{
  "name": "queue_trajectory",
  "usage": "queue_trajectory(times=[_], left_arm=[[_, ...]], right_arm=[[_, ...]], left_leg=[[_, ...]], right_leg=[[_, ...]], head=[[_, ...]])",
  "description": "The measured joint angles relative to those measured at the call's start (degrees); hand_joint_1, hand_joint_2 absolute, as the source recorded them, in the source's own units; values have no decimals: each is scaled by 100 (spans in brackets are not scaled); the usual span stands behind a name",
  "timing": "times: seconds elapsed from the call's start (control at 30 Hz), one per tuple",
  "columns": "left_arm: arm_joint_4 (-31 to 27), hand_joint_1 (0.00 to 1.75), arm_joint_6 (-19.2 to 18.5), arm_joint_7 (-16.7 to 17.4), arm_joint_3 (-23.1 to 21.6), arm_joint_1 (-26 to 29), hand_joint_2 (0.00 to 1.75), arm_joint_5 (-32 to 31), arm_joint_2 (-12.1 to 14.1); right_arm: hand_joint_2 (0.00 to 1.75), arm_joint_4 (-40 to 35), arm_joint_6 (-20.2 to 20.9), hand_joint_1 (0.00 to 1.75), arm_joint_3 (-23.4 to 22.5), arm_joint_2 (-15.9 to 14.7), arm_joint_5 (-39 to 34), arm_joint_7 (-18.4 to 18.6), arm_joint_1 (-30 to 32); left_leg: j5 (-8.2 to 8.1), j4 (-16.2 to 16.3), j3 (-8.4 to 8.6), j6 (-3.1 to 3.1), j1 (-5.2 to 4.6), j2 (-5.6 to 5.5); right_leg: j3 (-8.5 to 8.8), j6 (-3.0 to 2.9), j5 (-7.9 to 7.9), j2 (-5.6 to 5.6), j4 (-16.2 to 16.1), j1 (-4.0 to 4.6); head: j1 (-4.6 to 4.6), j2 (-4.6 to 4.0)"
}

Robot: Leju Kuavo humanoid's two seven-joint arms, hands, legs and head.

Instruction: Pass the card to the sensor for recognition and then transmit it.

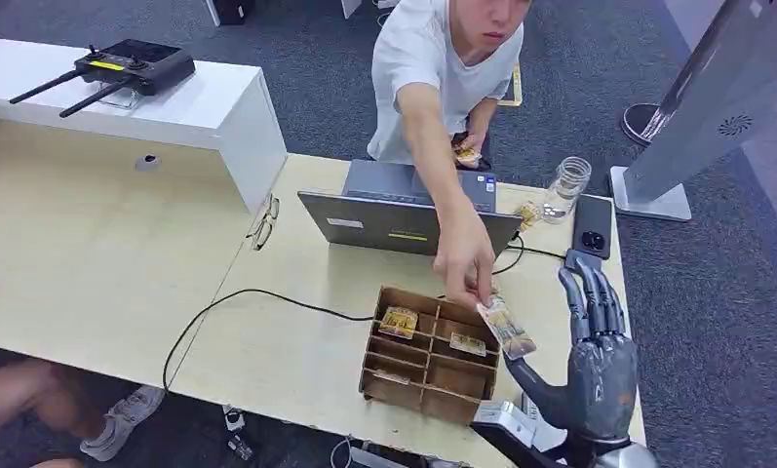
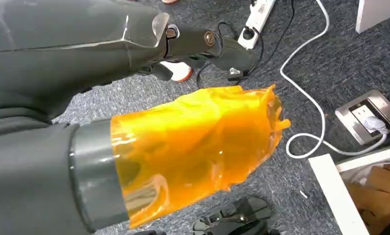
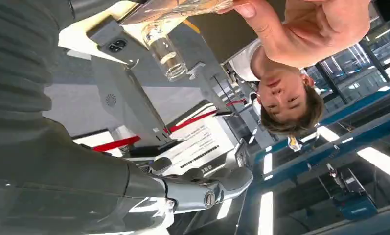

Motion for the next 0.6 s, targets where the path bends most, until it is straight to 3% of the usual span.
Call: queue_trajectory(times=[0.03,0.07,0.47,0.53,0.6], left_arm=[[0,0,0,0,0,0,0,0,0],[0,0,0,0,0,0,0,0,0],[0,0,0,2,0,1,0,0,0],[0,0,0,2,0,1,0,2,0],[0,0,0,2,0,1,0,2,0]], right_arm=[[175,9,4,94,0,7,-9,0,0],[175,13,20,171,0,11,-26,2,0],[175,66,103,175,0,52,-177,-37,-3],[175,66,103,162,0,55,-177,-37,-7],[175,68,105,164,0,57,-186,-39,-12]], left_leg=[[0,0,0,0,0,0],[0,0,0,0,0,0],[0,0,0,0,0,0],[0,0,0,0,0,0],[0,0,0,0,0,-1]], right_leg=[[0,0,0,0,0,0],[0,0,0,0,0,0],[0,0,0,0,0,0],[0,0,0,0,0,0],[0,0,0,0,0,0]], head=[[0,0],[0,0],[0,0],[0,0],[0,0]])
